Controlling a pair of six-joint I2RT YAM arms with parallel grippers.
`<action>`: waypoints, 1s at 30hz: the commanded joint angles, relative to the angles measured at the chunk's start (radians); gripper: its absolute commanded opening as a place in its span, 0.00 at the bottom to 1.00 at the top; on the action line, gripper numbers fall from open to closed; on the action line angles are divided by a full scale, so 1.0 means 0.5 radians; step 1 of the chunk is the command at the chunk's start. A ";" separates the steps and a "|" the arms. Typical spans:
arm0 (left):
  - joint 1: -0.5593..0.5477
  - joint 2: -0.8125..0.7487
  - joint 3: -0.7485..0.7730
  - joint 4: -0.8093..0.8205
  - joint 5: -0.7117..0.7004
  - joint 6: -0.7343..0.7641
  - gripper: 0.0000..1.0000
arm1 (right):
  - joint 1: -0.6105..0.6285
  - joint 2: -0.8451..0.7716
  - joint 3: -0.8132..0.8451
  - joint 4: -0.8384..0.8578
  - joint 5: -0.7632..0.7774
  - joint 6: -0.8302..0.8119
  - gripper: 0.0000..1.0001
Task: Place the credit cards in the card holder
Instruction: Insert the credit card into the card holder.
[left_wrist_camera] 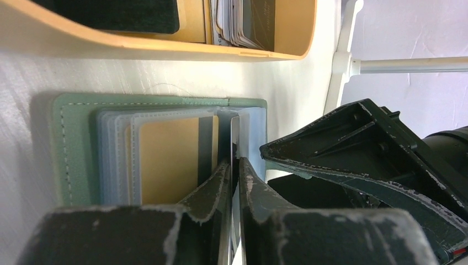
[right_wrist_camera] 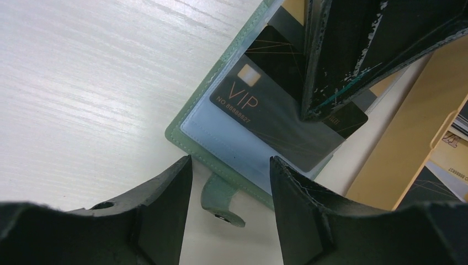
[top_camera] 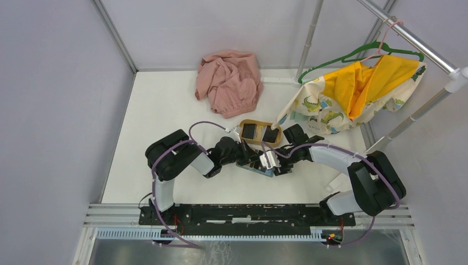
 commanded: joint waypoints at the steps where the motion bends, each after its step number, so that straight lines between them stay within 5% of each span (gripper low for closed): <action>1: -0.029 -0.021 0.012 -0.106 -0.026 0.048 0.17 | 0.002 -0.076 -0.013 -0.104 0.017 -0.021 0.60; 17: -0.028 -0.272 0.057 -0.536 -0.167 0.283 0.39 | -0.016 -0.151 -0.004 -0.132 -0.112 -0.050 0.60; 30: -0.121 -0.304 0.282 -1.040 -0.325 0.522 0.42 | -0.027 -0.158 -0.003 -0.126 -0.133 -0.035 0.59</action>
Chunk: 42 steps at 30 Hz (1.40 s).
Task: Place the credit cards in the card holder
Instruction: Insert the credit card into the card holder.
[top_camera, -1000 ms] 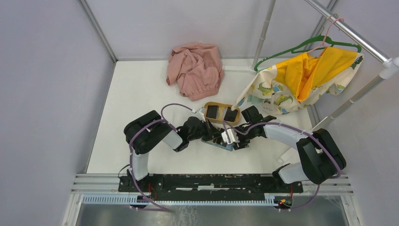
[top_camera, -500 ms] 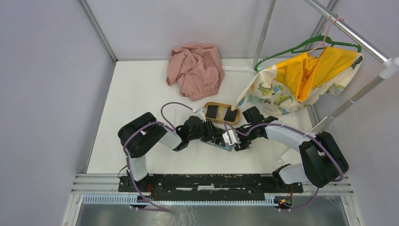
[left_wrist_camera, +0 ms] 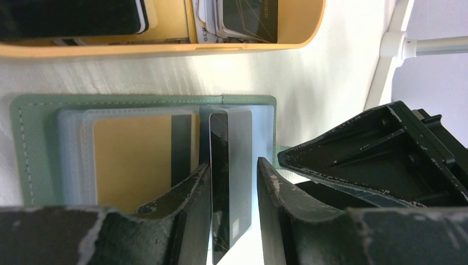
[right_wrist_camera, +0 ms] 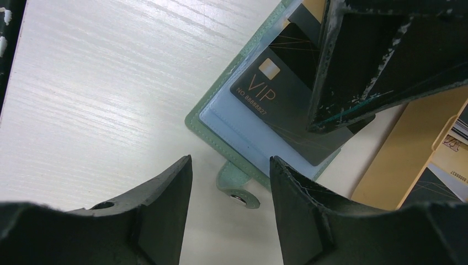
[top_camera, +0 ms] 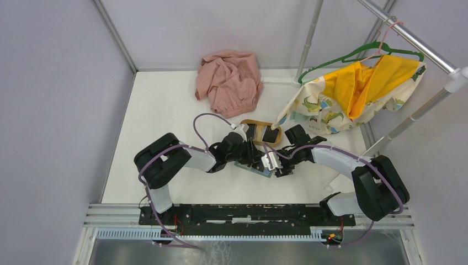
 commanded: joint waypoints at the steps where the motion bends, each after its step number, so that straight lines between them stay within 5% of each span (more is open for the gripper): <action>1: -0.058 -0.036 0.105 -0.303 -0.168 0.225 0.42 | -0.015 -0.057 0.011 -0.005 -0.078 -0.012 0.60; 20: -0.318 -0.137 0.363 -0.833 -0.587 0.414 0.48 | -0.075 -0.120 0.022 -0.005 -0.164 0.016 0.59; 42: -0.495 -0.187 0.453 -0.922 -0.739 0.499 0.59 | -0.178 -0.199 0.017 0.016 -0.222 0.038 0.59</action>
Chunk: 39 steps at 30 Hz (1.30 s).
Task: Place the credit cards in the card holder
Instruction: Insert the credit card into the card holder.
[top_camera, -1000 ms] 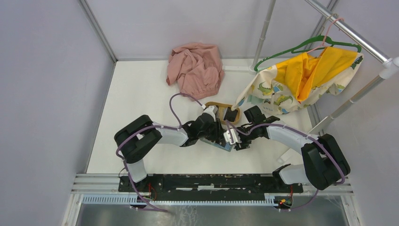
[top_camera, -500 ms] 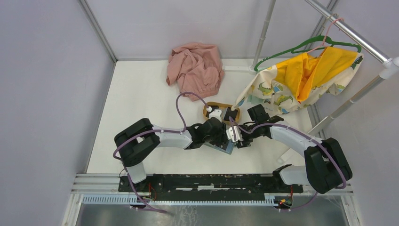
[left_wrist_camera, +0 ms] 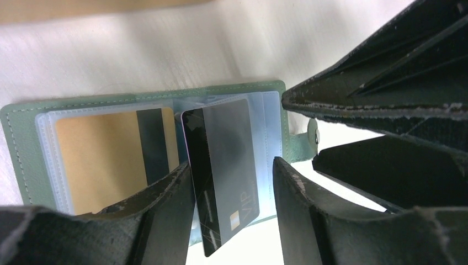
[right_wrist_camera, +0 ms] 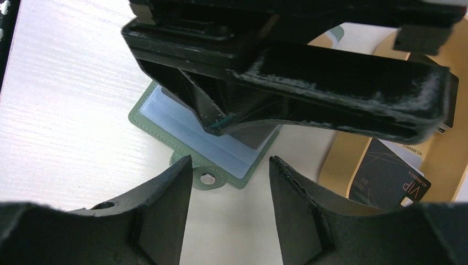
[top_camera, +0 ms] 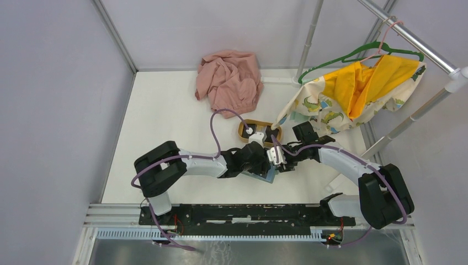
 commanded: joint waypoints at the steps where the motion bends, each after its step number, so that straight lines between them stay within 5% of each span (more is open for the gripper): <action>1: -0.048 -0.094 0.069 -0.080 -0.114 0.125 0.60 | -0.013 -0.047 0.017 0.015 -0.072 0.018 0.59; 25: -0.055 -0.169 0.047 -0.103 -0.091 0.136 0.67 | -0.015 -0.034 0.013 0.013 -0.084 0.021 0.59; 39: -0.080 -0.091 0.024 0.139 0.193 0.059 0.65 | -0.018 -0.030 0.013 0.012 -0.090 0.020 0.59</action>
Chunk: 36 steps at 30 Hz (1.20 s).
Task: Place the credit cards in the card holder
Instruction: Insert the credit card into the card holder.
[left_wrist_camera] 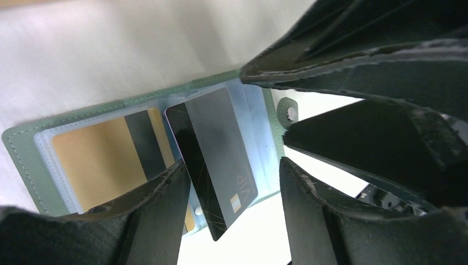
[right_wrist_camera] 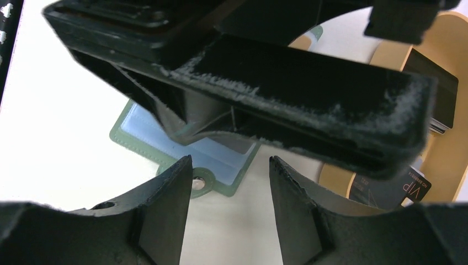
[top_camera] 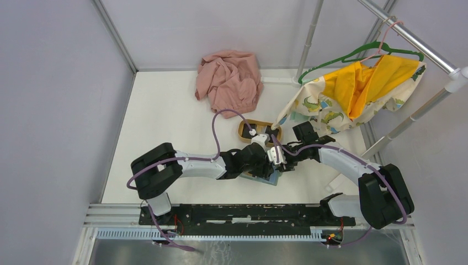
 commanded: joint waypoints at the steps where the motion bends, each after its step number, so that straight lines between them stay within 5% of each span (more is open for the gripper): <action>1: -0.017 0.001 0.025 0.240 0.172 -0.013 0.65 | -0.014 -0.030 0.013 0.012 -0.070 0.015 0.59; 13: -0.013 -0.075 0.050 -0.021 -0.122 0.056 0.67 | -0.020 -0.034 0.013 0.011 -0.077 0.016 0.59; 36: -0.012 0.113 0.150 0.010 0.138 0.080 0.61 | -0.029 -0.037 0.016 0.007 -0.089 0.015 0.59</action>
